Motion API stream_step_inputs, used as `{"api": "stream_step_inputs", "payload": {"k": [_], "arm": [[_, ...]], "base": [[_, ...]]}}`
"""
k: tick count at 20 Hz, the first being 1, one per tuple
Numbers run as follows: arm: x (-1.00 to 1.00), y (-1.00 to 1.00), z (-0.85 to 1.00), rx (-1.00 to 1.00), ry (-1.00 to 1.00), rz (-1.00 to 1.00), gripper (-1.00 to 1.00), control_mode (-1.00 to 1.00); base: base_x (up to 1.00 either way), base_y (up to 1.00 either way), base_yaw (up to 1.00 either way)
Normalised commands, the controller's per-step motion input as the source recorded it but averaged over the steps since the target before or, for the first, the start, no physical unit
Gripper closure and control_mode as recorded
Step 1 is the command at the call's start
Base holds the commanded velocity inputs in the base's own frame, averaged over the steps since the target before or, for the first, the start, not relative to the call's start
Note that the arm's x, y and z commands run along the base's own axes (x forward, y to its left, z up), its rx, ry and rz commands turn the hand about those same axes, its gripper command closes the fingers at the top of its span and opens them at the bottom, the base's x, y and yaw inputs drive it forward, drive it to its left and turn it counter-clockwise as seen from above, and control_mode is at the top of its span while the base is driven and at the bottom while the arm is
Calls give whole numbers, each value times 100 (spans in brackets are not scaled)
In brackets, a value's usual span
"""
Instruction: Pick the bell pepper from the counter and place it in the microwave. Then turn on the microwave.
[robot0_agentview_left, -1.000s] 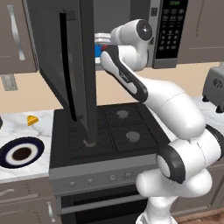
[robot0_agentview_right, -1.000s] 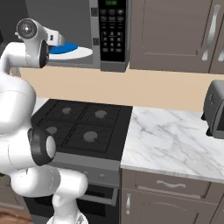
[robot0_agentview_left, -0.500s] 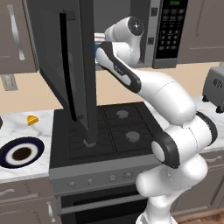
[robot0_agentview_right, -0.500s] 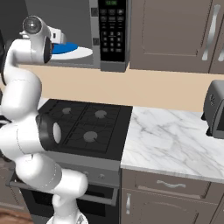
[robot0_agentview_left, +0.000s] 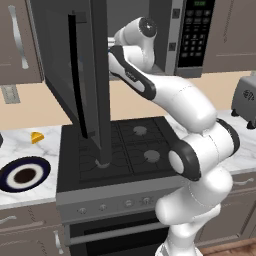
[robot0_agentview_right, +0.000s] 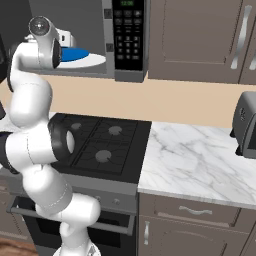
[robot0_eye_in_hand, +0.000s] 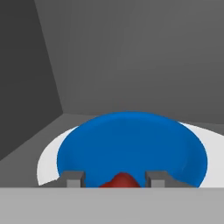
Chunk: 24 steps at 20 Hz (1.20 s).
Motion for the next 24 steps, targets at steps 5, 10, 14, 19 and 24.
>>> {"api": "stream_step_inputs", "payload": {"k": [5,10,14,19,24], "arm": [[17,2,-8,-5,0,1,100,-100],[20,1,-4,-2,0,1,100,-100],[21,0,-2,-1,0,1,100,-100],[18,0,-3,-1,0,0,100,-100],[17,1,-1,0,0,1,100,-100]], "base": [[0,0,0],[0,0,0],[0,0,0],[0,0,0],[0,0,0]]}}
